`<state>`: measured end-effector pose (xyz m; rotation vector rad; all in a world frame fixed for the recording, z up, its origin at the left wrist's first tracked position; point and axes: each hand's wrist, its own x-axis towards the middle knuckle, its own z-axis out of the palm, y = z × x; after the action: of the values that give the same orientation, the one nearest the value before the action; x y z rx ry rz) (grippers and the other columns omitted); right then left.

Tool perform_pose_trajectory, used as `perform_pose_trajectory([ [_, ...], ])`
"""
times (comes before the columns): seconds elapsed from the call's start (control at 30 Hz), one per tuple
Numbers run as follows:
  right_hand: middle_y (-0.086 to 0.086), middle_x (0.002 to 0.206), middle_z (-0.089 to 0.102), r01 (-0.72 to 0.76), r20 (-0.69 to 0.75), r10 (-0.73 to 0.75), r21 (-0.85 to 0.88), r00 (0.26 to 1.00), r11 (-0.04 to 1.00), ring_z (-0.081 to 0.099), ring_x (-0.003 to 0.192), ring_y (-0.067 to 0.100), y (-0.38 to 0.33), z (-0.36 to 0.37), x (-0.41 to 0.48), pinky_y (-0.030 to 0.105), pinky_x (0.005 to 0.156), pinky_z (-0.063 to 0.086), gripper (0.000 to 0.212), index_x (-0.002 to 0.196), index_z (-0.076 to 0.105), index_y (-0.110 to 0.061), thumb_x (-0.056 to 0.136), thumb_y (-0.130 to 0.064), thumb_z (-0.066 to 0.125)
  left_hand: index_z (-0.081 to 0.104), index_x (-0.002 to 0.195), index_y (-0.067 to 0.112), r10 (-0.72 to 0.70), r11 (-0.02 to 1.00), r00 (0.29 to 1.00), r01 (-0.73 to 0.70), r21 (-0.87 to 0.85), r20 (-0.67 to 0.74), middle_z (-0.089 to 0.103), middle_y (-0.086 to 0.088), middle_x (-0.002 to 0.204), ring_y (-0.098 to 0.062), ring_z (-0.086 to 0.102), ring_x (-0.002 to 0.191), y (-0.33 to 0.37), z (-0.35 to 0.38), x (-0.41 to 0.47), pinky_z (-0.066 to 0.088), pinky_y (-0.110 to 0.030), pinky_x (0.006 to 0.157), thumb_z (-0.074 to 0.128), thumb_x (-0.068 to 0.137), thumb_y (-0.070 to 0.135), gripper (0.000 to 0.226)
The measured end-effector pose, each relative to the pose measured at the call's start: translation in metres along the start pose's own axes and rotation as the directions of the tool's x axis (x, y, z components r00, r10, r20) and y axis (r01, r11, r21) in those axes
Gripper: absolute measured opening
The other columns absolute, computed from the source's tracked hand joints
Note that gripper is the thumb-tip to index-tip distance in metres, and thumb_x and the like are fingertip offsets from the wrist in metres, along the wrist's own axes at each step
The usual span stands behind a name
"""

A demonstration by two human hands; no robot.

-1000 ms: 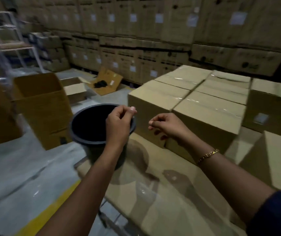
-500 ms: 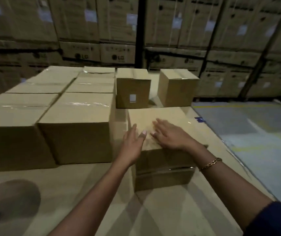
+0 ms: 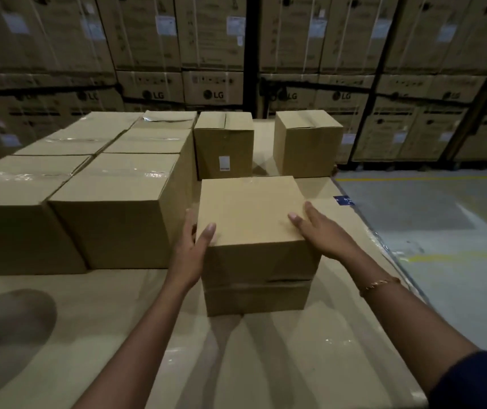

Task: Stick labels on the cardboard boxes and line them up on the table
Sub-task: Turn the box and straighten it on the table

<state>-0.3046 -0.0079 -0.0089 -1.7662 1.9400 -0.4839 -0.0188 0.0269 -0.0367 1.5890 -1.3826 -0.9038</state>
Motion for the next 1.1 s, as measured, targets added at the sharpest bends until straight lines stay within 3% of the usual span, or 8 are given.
perform_pose_trajectory([
  [0.1,-0.007,0.166,0.029,-0.044,0.102,-0.018,0.573,0.995,0.819,0.030,0.151,0.023,0.035,0.011,-0.022,0.050,0.122,0.028,0.104,0.160,0.022,-0.038,0.075,-0.097,0.035,0.018,0.156,0.047,-0.057,0.992,0.998,0.056,-0.110,-0.007,0.030,0.003,0.164,-0.027,0.029,0.150,-0.020,0.012,-0.030,0.025,-0.054,0.117,0.038,0.077,0.092,0.093],
  [0.23,-0.002,0.155,0.046,-0.116,0.189,-0.023,0.687,0.982,0.717,0.046,0.141,0.020,0.056,0.031,-0.038,0.042,0.117,0.036,0.108,0.158,0.031,-0.032,0.072,-0.098,0.034,0.017,0.161,0.024,-0.239,0.965,0.971,0.238,-0.108,0.001,0.032,-0.006,0.162,-0.030,0.031,0.149,-0.027,0.037,-0.048,0.026,-0.047,0.118,0.043,0.087,0.075,0.094],
  [0.37,-0.007,0.142,0.059,0.019,0.060,-0.081,0.675,0.995,0.737,0.060,0.123,0.011,0.056,0.014,-0.032,0.036,0.099,0.051,0.094,0.139,0.048,-0.042,0.064,-0.098,0.050,0.040,0.153,0.027,-0.125,0.992,0.988,0.124,-0.013,-0.089,0.052,-0.004,0.150,-0.029,0.051,0.134,-0.004,0.037,-0.041,0.042,-0.050,0.111,0.043,0.078,0.091,0.099],
  [0.53,-0.010,0.129,0.066,0.154,-0.123,-0.097,0.658,0.988,0.737,0.065,0.112,0.005,0.038,-0.035,-0.009,0.025,0.085,0.054,0.049,0.143,0.050,-0.032,0.098,-0.049,0.060,0.042,0.150,0.039,0.045,0.998,0.983,-0.050,-0.024,-0.177,0.060,0.005,0.134,-0.022,0.058,0.119,0.042,0.015,-0.008,0.049,-0.050,0.100,0.052,0.083,0.080,0.079],
  [0.77,-0.004,0.116,0.061,-0.121,0.103,0.080,0.487,0.991,0.865,0.059,0.096,0.011,0.030,-0.044,0.012,0.032,0.069,0.047,0.043,0.138,0.050,-0.022,0.106,-0.049,0.042,0.023,0.157,0.039,-0.035,0.997,0.979,0.021,0.068,0.202,0.037,0.001,0.158,-0.031,0.045,0.136,0.058,0.024,0.019,0.042,-0.049,0.105,0.062,0.096,0.045,0.073],
  [0.9,0.005,0.150,0.049,-0.180,0.115,0.144,0.447,0.983,0.876,0.060,0.112,0.021,0.040,-0.035,0.017,0.035,0.073,0.052,0.064,0.158,0.029,-0.026,0.103,-0.055,0.043,0.014,0.159,0.043,-0.041,0.934,0.971,-0.047,0.355,0.236,0.021,-0.001,0.167,-0.032,0.028,0.149,0.049,0.032,0.038,0.030,-0.057,0.118,0.050,0.097,0.060,0.074],
  [1.0,0.003,0.169,0.021,-0.071,0.023,0.068,0.268,0.997,0.961,0.039,0.144,0.031,0.033,-0.037,0.024,0.044,0.106,0.043,0.080,0.163,0.002,-0.033,0.102,-0.048,0.051,0.014,0.159,0.042,-0.053,0.858,0.968,-0.081,0.507,0.244,0.017,-0.001,0.168,-0.032,0.024,0.150,0.056,0.027,0.054,0.029,-0.056,0.118,0.044,0.099,0.062,0.070],
  [1.1,0.000,0.168,0.022,0.070,-0.095,-0.061,0.099,0.994,0.993,0.028,0.151,0.025,0.019,-0.047,0.040,0.041,0.118,0.028,0.072,0.163,0.018,-0.027,0.101,-0.036,0.056,0.029,0.155,0.038,0.219,0.687,0.969,-0.234,0.689,0.111,0.030,0.002,0.160,-0.025,0.028,0.147,0.076,0.026,0.029,0.033,-0.051,0.115,0.042,0.098,0.062,0.063],
])
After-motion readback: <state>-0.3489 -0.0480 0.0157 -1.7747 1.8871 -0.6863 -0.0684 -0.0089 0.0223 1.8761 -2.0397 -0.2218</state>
